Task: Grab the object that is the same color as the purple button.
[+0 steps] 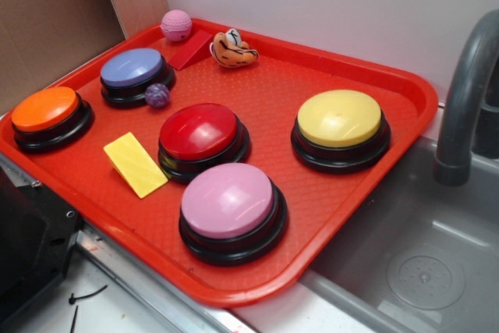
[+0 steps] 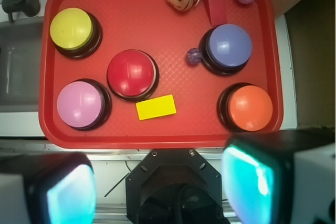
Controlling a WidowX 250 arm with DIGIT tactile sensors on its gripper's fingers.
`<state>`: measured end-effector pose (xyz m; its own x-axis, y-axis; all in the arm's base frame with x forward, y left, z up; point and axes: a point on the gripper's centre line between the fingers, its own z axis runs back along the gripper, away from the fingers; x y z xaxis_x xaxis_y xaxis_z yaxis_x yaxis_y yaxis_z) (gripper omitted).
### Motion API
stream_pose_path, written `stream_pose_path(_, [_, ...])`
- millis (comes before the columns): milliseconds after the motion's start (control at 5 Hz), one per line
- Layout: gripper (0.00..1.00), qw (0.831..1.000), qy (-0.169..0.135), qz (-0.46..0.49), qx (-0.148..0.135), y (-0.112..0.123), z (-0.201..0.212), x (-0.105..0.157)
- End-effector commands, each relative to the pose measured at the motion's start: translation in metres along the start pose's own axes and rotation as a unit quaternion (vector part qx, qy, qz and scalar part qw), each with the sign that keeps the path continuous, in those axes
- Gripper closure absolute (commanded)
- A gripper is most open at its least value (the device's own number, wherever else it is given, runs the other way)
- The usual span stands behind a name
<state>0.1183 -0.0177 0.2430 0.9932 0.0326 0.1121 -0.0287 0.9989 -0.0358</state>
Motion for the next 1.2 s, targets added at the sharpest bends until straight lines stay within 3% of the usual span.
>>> stream_pose_path(0, [0.00,1.000,0.000,0.000,0.000,0.000,0.000,0.000])
stream_pose_path(200, [0.00,0.996,-0.021,0.088,0.019,0.011,-0.019,0.008])
stream_pose_path(400, [0.00,0.980,-0.042,0.194,0.033,0.026,-0.043,0.019])
stream_pose_path(800, [0.00,0.907,-0.085,0.410,0.050,0.055,-0.091,0.042])
stream_pose_path(1000, [0.00,0.862,-0.106,0.494,0.042,0.065,-0.118,0.054])
